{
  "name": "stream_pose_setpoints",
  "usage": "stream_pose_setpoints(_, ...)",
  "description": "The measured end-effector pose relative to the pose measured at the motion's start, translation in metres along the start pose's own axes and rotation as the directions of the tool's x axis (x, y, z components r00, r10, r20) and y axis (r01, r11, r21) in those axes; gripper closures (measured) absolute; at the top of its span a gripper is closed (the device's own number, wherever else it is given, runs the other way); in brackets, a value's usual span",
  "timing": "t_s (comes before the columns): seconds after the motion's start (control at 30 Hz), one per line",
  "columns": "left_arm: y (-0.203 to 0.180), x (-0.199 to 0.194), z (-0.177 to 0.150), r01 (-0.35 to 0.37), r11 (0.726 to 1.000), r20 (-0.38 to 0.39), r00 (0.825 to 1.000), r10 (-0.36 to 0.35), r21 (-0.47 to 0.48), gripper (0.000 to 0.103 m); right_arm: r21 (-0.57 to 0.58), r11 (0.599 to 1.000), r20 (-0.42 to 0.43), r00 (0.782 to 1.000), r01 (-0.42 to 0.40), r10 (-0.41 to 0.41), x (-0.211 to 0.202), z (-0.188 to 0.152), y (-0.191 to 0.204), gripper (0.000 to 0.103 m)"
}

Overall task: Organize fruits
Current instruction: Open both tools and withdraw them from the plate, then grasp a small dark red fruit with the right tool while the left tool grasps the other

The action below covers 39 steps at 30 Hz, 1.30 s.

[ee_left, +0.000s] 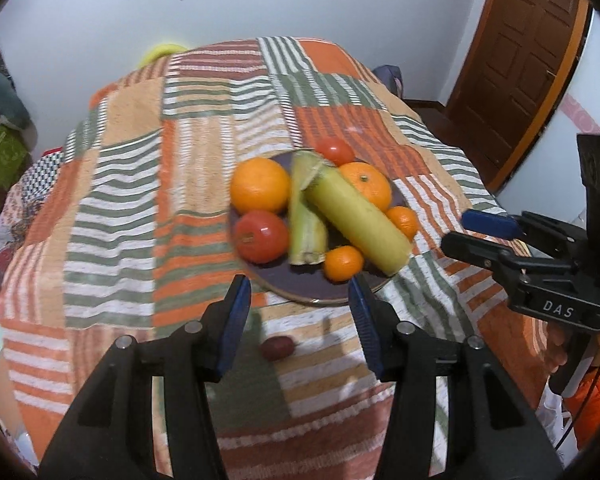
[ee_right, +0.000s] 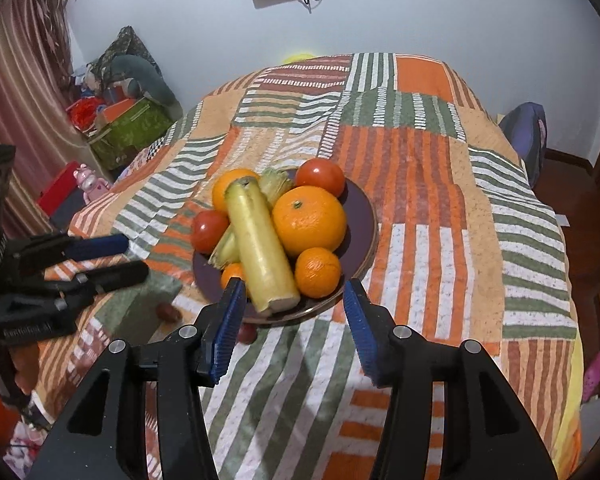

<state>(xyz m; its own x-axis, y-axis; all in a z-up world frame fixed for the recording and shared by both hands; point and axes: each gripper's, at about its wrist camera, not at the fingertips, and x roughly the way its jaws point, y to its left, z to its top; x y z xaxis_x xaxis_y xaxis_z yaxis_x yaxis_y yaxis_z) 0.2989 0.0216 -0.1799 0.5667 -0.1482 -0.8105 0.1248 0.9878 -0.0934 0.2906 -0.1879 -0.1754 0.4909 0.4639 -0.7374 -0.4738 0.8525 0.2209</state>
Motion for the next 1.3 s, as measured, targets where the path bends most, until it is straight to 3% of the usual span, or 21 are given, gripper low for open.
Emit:
stream_pose_setpoints(0.23,0.024,0.0,-0.022,-0.033,0.999,-0.055,0.998,0.033,-0.011,0.052,-0.021,1.0,-0.036,0.999,-0.006,0.006,0.004,-0.014,0.016,0.056)
stream_pose_setpoints(0.53,0.036,-0.001,-0.037,-0.021,1.0,-0.064,0.998,0.02,-0.008,0.052,-0.055,0.998,-0.12,0.992,-0.042,0.035,0.032,-0.029,0.037,0.056)
stream_pose_setpoints(0.73,0.04,0.008,-0.041,-0.011,1.0,-0.08,0.997,0.01,-0.014,0.052,-0.051,0.997,-0.166,0.985,-0.06,0.051,0.051,-0.033,0.041,0.065)
stream_pose_setpoints(0.9,0.042,0.014,-0.042,-0.003,1.0,-0.089,0.996,0.001,-0.021,0.052,-0.041,0.997,-0.181,0.982,-0.063,0.055,0.063,-0.032,0.043,0.07)
stream_pose_setpoints(1.3,0.042,0.025,-0.046,0.0,1.0,-0.114,0.994,-0.002,-0.021,0.052,-0.052,0.998,-0.187,0.982,-0.031,0.02,0.077,-0.029,0.046,0.071)
